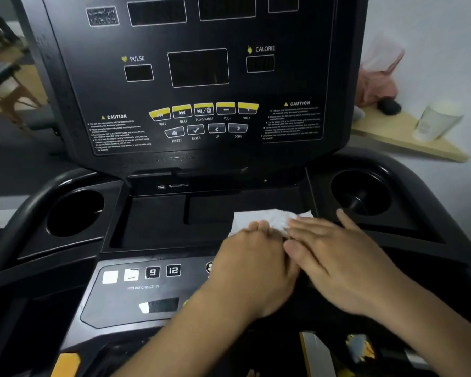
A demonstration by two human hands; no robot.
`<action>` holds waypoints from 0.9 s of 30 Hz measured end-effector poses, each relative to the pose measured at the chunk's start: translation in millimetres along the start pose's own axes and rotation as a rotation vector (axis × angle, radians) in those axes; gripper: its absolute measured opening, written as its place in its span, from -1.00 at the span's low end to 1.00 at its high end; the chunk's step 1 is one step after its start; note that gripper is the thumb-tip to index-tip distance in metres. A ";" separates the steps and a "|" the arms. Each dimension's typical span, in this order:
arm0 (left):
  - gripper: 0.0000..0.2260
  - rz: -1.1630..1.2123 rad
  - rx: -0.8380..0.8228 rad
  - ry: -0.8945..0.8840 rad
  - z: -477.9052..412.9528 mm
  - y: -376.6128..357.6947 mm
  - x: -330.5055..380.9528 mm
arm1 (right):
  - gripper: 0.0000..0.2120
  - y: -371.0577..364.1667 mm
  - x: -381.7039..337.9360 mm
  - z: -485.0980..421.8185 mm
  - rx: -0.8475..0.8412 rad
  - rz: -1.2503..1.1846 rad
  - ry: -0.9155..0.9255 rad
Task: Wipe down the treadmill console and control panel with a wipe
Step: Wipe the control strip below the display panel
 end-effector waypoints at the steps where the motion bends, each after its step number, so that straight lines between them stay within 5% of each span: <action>1: -0.56 0.014 -0.012 -0.001 -8.1 -5.2 -2.2 | -0.09 -2.6 3.3 -5.9 -0.006 -0.018 -0.019; 6: -0.50 0.045 -0.080 0.012 -40.0 -12.8 -11.6 | -0.21 -8.7 12.3 -38.0 0.023 -0.059 -0.061; 11: -0.43 0.052 -0.009 -0.029 1.9 -10.6 -5.7 | -0.05 -1.8 7.5 6.4 0.058 -0.027 0.017; 14: -0.45 0.162 -0.051 -0.052 -18.6 -19.4 -4.2 | -0.13 -3.1 11.9 -16.4 0.103 -0.063 -0.020; 23: -0.64 0.134 0.174 -0.102 2.1 -5.3 -7.1 | -0.26 -14.1 19.7 39.0 0.239 -0.162 -0.137; 27: -0.68 0.143 0.239 -0.284 10.6 -2.5 11.0 | -0.31 -28.6 5.9 74.4 0.259 -0.147 -0.216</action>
Point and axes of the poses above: each hand's wrist, its own z-axis away from the middle knuckle, its own y-axis out of the back of the hand, x = y × z, the point moved 3 cm from there along -z, towards the middle knuckle, and after that the axes turned 12 degrees about x, right-handed, at the moved point
